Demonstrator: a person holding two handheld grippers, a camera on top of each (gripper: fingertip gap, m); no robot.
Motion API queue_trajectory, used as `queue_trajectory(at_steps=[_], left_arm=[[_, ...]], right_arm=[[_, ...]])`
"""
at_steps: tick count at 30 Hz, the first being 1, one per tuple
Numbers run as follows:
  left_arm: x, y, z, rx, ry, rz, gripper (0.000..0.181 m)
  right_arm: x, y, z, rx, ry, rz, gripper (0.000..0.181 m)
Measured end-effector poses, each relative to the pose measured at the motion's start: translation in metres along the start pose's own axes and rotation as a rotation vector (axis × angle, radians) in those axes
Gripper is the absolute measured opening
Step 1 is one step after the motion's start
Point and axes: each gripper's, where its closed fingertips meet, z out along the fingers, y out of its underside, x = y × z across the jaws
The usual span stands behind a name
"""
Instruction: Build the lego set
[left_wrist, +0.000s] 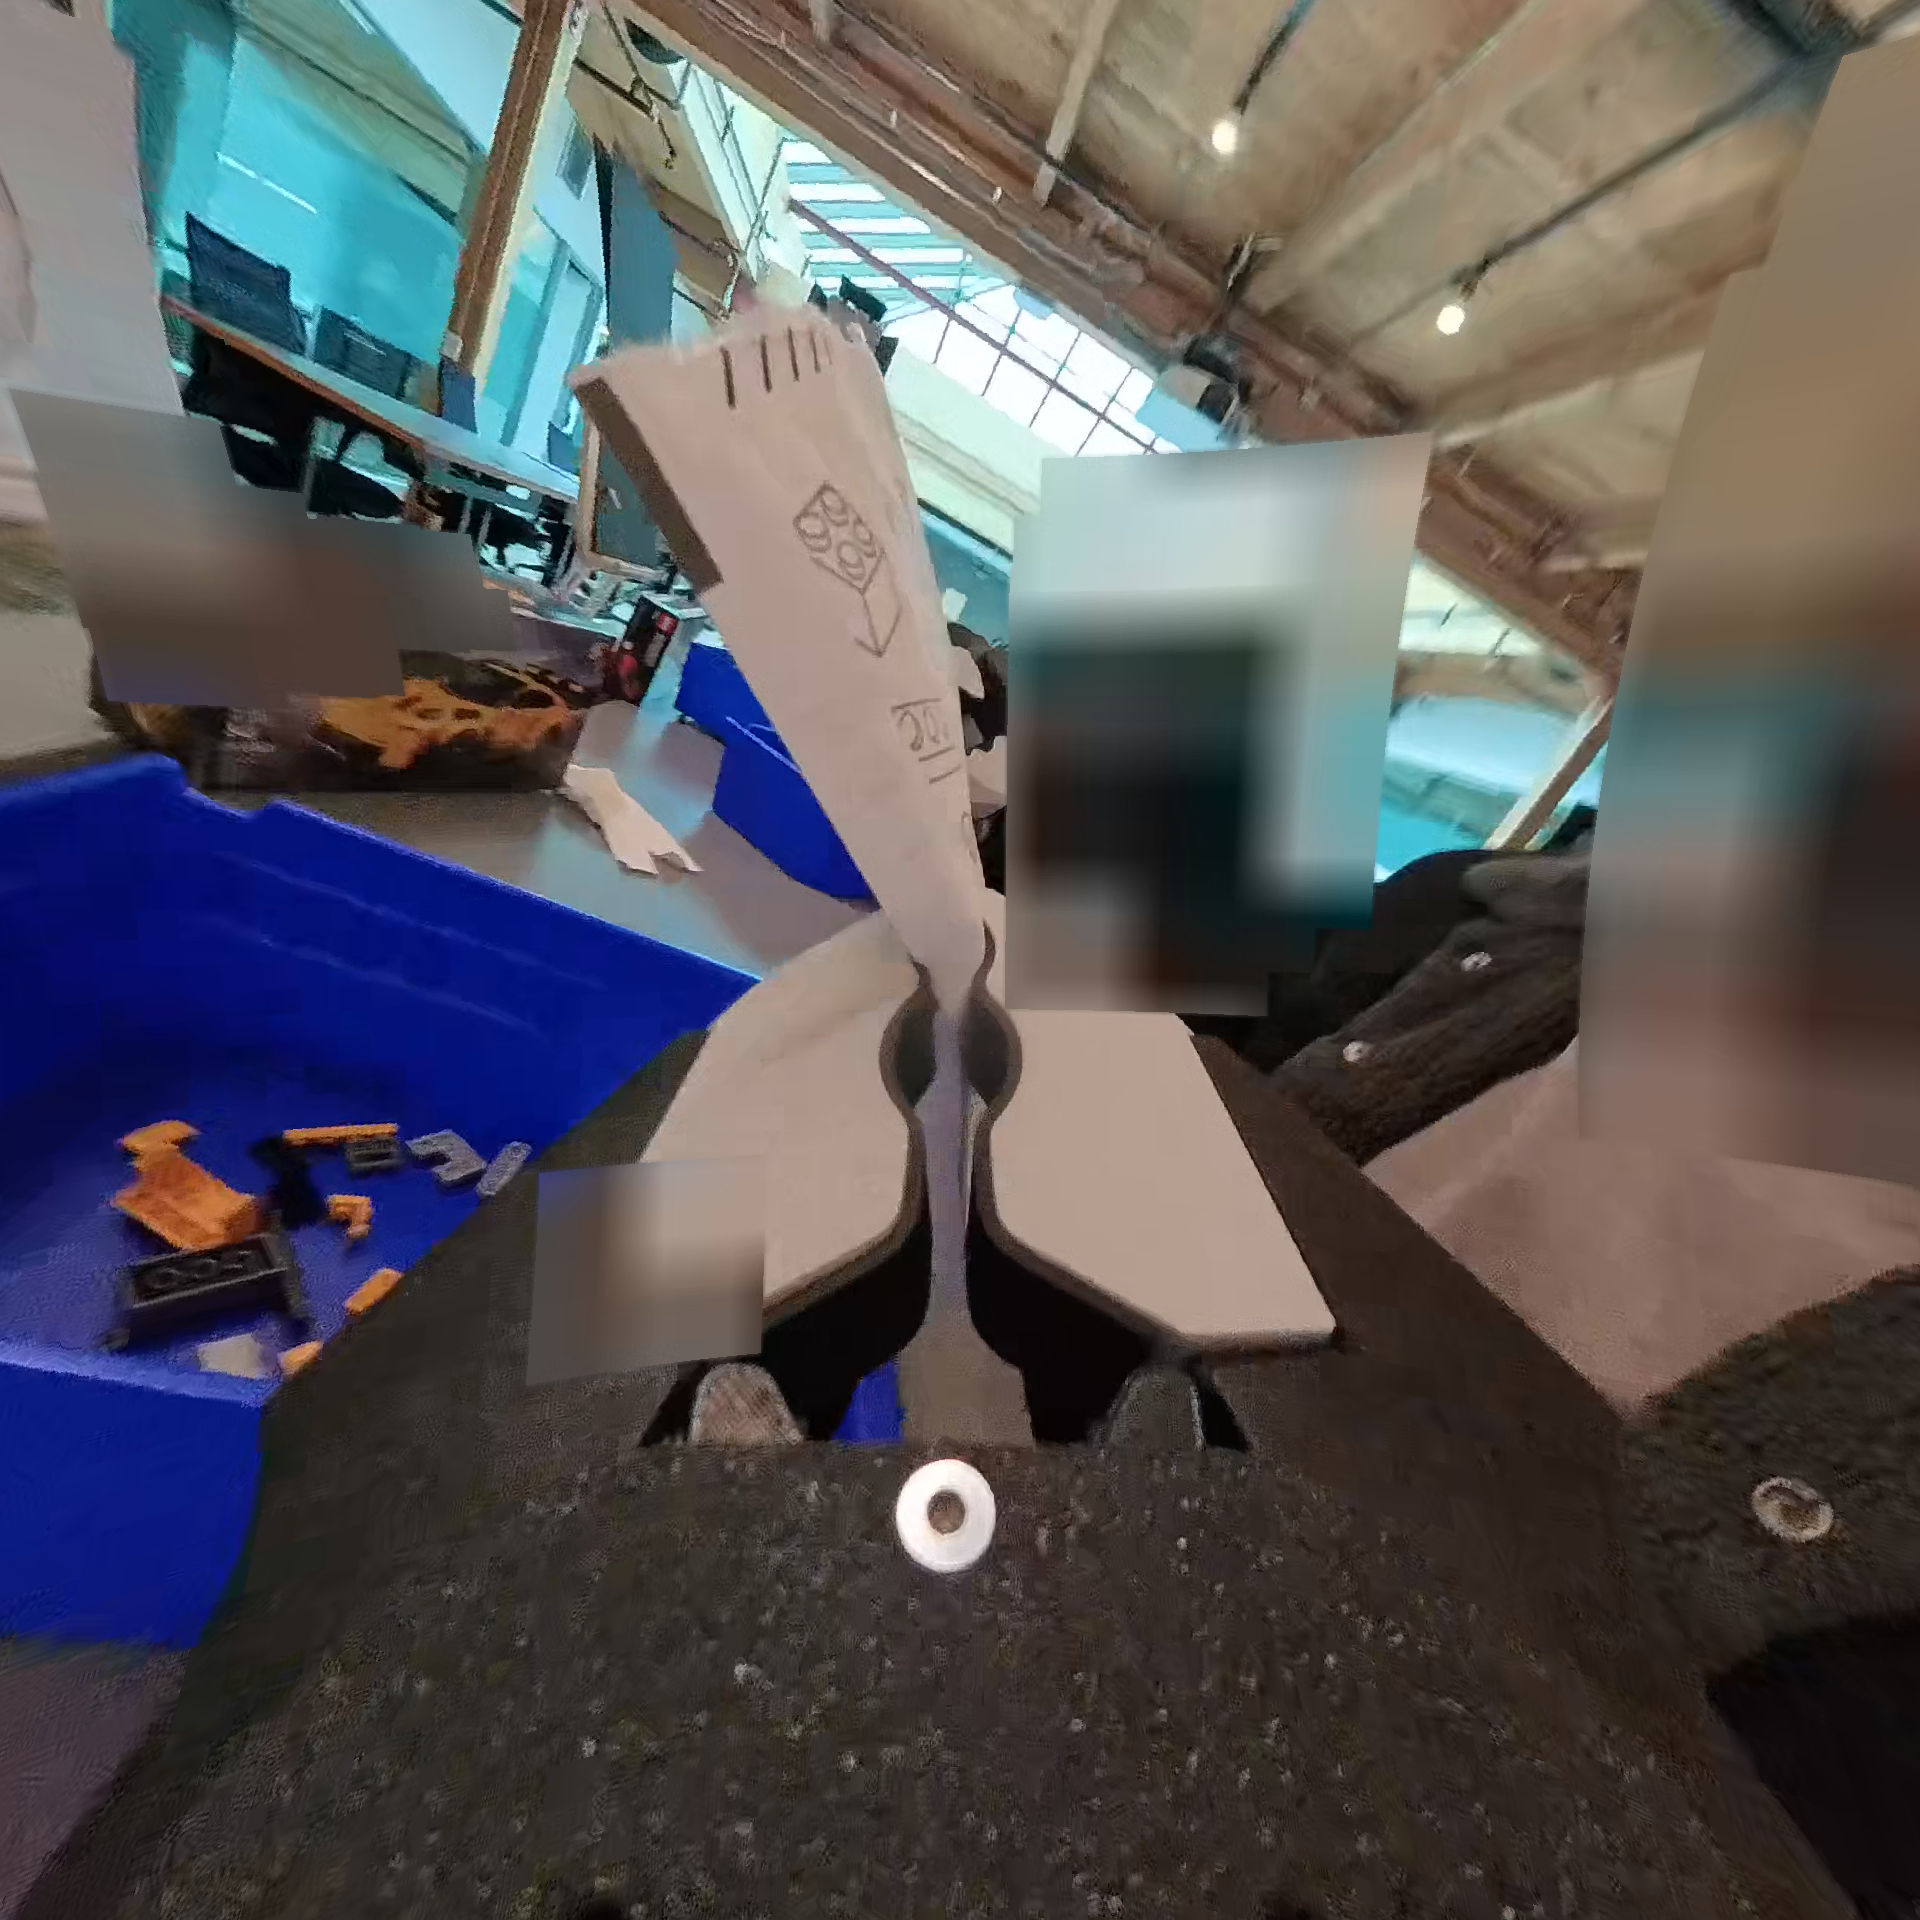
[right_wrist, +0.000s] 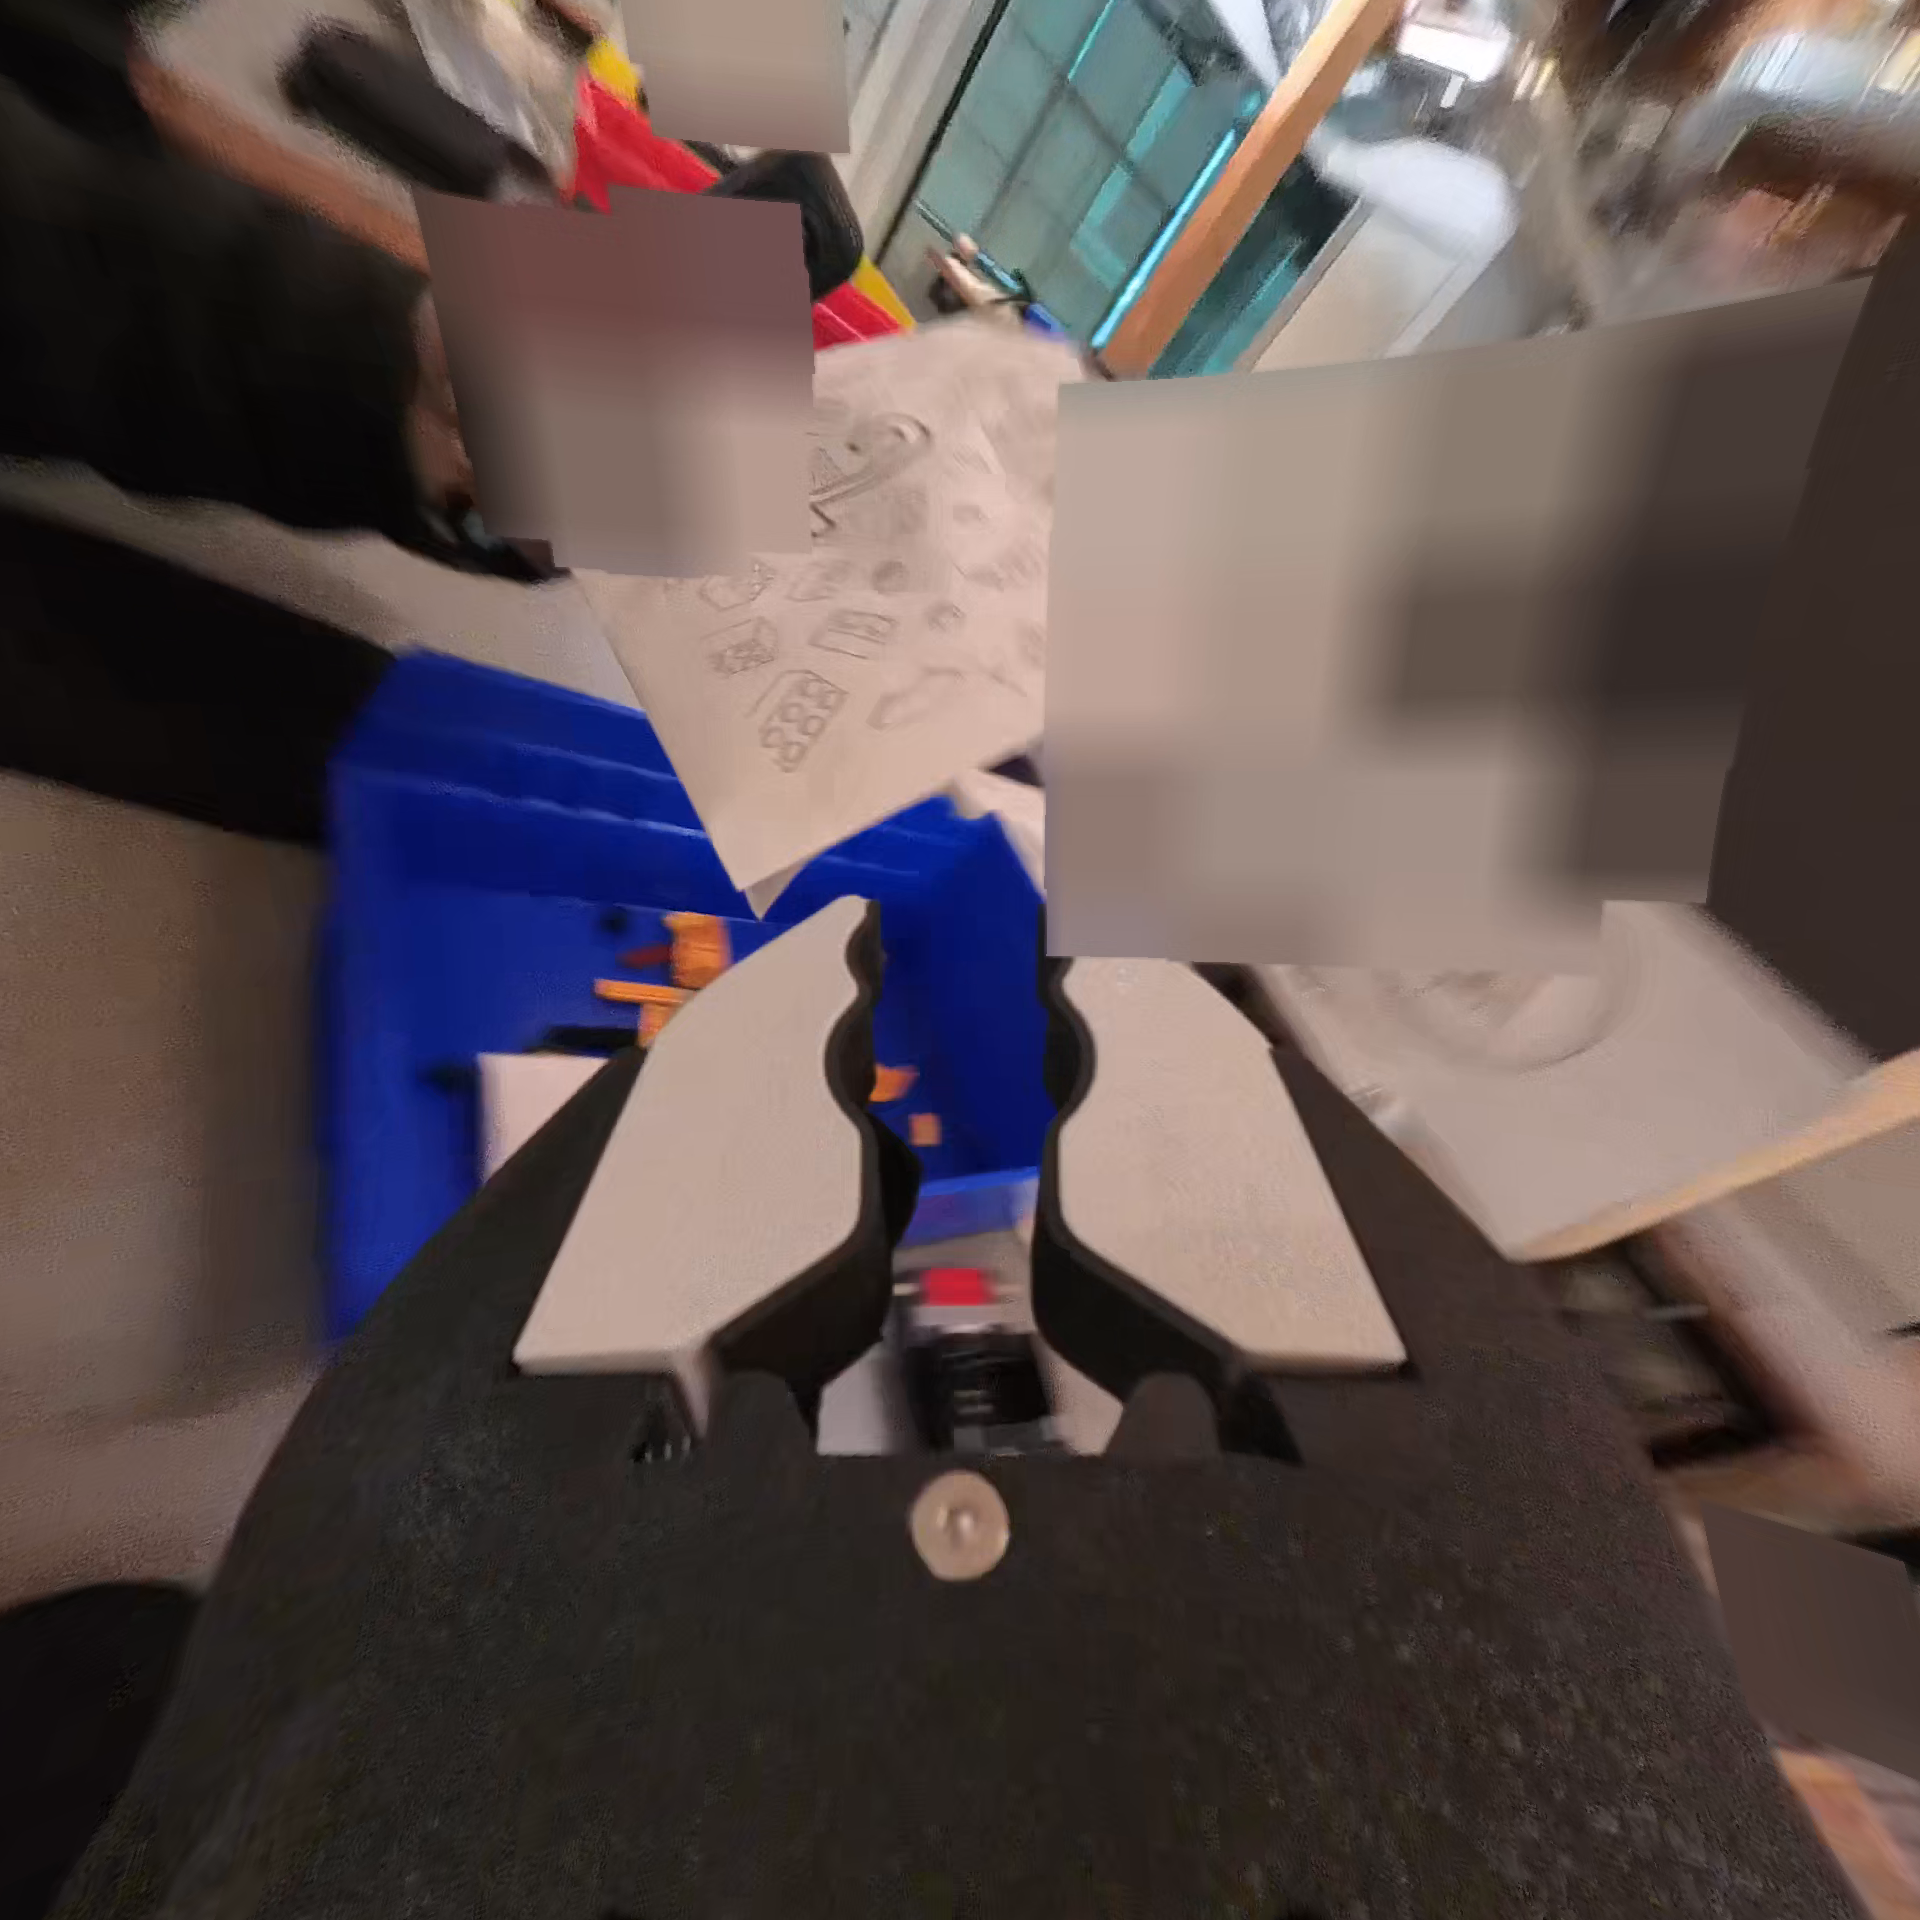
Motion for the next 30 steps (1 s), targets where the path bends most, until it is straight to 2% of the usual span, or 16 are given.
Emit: queue_trajectory(at_steps=[1, 5, 7, 8, 9, 10, 11, 12, 14, 17, 18, 21, 22, 23, 25, 30], left_arm=[[0.0, 0.002, -0.003, -0.029, -0.023, 0.084, 0.0], [-0.004, 0.009, -0.005, -0.126, -0.087, 0.271, 0.0], [0.0, 0.013, 0.002, -0.149, -0.071, 0.313, 0.0], [-0.002, 0.018, 0.006, -0.173, -0.08, 0.337, 0.0], [-0.005, 0.023, 0.009, -0.203, -0.102, 0.368, 0.001], [-0.007, 0.028, 0.013, -0.22, -0.113, 0.391, 0.001], [-0.007, 0.031, 0.017, -0.219, -0.111, 0.396, 0.0], [-0.008, 0.032, 0.018, -0.212, -0.114, 0.393, 0.0], [-0.018, 0.034, 0.015, -0.222, -0.183, 0.401, 0.0], [-0.02, 0.031, 0.005, -0.19, -0.194, 0.354, 0.001], [-0.02, 0.033, 0.003, -0.193, -0.19, 0.348, 0.007], [-0.018, 0.04, 0.008, -0.218, -0.154, 0.317, 0.038], [-0.017, 0.041, 0.012, -0.22, -0.142, 0.306, 0.036], [-0.016, 0.043, 0.014, -0.232, -0.132, 0.309, 0.0], [-0.018, 0.046, 0.015, -0.279, -0.163, 0.293, 0.002], [-0.025, 0.033, 0.006, -0.261, -0.231, 0.225, 0.001]], right_arm=[[-0.003, 0.005, -0.002, 0.011, -0.06, 0.138, 0.032], [-0.017, 0.012, 0.0, 0.04, -0.303, 0.58, 0.057], [-0.028, 0.015, 0.009, 0.011, -0.402, 0.709, 0.074], [-0.03, 0.014, 0.013, 0.025, -0.431, 0.754, 0.076], [-0.029, 0.011, 0.017, 0.057, -0.439, 0.788, 0.073], [-0.03, 0.008, 0.02, 0.078, -0.457, 0.807, 0.059], [-0.035, 0.008, 0.022, 0.075, -0.485, 0.796, 0.026], [-0.037, 0.01, 0.024, 0.061, -0.484, 0.761, 0.0], [-0.032, 0.012, 0.022, 0.063, -0.449, 0.702, 0.0], [-0.028, 0.016, 0.012, 0.055, -0.444, 0.663, 0.0], [-0.03, 0.016, 0.01, 0.049, -0.446, 0.654, 0.0], [-0.04, 0.017, 0.011, 0.035, -0.482, 0.661, 0.0], [-0.044, 0.018, 0.012, 0.024, -0.491, 0.655, 0.0], [-0.046, 0.019, 0.013, 0.016, -0.499, 0.654, 0.001], [-0.04, 0.024, 0.015, 0.003, -0.46, 0.665, 0.0], [-0.039, 0.021, 0.025, -0.013, -0.444, 0.717, 0.0]])
